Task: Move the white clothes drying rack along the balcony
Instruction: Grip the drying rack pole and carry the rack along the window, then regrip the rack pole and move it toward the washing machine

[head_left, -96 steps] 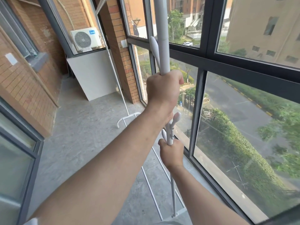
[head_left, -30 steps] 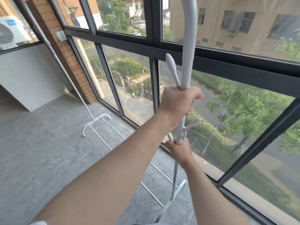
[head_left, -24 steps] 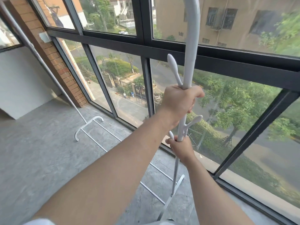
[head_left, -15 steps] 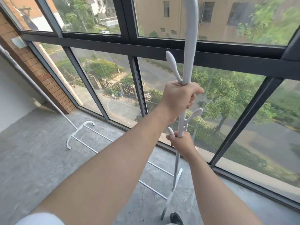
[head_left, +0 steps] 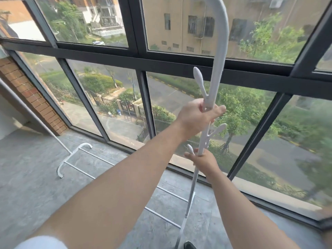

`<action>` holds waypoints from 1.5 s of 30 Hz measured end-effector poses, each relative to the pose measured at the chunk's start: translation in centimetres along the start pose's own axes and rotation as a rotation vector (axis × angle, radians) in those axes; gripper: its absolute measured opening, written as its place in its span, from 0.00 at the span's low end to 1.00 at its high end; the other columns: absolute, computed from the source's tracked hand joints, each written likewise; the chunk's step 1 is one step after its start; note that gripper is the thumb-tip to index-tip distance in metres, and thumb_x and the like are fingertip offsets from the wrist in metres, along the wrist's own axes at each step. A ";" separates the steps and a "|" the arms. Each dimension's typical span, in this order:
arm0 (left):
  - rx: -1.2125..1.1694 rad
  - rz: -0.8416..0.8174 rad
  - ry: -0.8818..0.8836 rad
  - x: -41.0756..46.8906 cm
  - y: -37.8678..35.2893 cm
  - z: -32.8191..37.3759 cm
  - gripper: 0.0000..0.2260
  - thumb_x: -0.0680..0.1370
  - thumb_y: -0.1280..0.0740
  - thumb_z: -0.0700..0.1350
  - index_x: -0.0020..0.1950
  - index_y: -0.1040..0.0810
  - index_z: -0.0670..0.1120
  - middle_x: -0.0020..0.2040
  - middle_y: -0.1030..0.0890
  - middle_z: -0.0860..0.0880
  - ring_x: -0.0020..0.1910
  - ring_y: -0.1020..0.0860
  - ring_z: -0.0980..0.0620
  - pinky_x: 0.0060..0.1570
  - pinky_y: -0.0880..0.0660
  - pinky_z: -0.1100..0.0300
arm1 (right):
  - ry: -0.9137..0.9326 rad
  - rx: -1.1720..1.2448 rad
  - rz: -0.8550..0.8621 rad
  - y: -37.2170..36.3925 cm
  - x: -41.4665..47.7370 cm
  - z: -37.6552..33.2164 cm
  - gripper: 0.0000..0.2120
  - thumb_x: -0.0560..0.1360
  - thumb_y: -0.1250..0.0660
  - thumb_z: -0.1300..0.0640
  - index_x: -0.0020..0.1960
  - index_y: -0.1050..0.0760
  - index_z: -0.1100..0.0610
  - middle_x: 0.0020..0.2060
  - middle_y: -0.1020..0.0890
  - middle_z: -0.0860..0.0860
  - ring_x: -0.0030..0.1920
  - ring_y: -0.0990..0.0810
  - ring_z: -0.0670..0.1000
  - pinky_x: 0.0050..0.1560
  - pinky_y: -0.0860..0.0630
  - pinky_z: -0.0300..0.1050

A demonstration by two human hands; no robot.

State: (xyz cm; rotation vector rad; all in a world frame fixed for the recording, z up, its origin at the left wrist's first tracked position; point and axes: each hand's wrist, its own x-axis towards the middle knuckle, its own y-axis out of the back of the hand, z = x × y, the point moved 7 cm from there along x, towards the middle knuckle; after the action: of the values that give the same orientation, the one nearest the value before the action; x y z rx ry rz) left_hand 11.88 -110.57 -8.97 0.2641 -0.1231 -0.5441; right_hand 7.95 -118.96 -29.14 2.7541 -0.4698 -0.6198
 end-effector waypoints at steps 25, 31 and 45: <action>-0.311 1.111 0.048 -34.6 43.2 -13.5 0.07 0.82 0.30 0.39 0.45 0.15 0.43 0.32 0.16 0.52 0.35 0.17 0.51 0.42 0.18 0.61 | 0.313 0.070 -0.251 -40.6 -17.9 -21.5 0.16 0.77 0.33 0.51 0.45 0.19 0.65 0.33 0.20 0.55 0.35 0.26 0.49 0.36 0.31 0.46; -0.341 1.202 0.097 -38.2 51.8 -17.6 0.08 0.82 0.31 0.38 0.44 0.15 0.43 0.32 0.17 0.49 0.33 0.20 0.52 0.37 0.21 0.64 | 0.322 0.089 -0.329 -51.1 -18.2 -24.8 0.10 0.74 0.32 0.50 0.41 0.16 0.55 0.37 0.15 0.58 0.37 0.22 0.50 0.40 0.27 0.47; -0.278 1.186 0.139 -31.8 85.4 -24.6 0.07 0.81 0.31 0.37 0.45 0.16 0.42 0.30 0.18 0.52 0.30 0.20 0.55 0.36 0.21 0.65 | 0.276 0.256 -0.314 -79.5 -7.4 -40.3 0.10 0.73 0.33 0.49 0.38 0.18 0.53 0.43 0.13 0.55 0.49 0.15 0.59 0.54 0.22 0.60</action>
State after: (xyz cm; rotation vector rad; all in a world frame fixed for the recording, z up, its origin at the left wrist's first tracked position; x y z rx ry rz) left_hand 31.67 -18.31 -10.13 -0.0694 -0.0510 0.6345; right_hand 39.81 -36.09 -18.11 3.1245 -0.0553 -0.2476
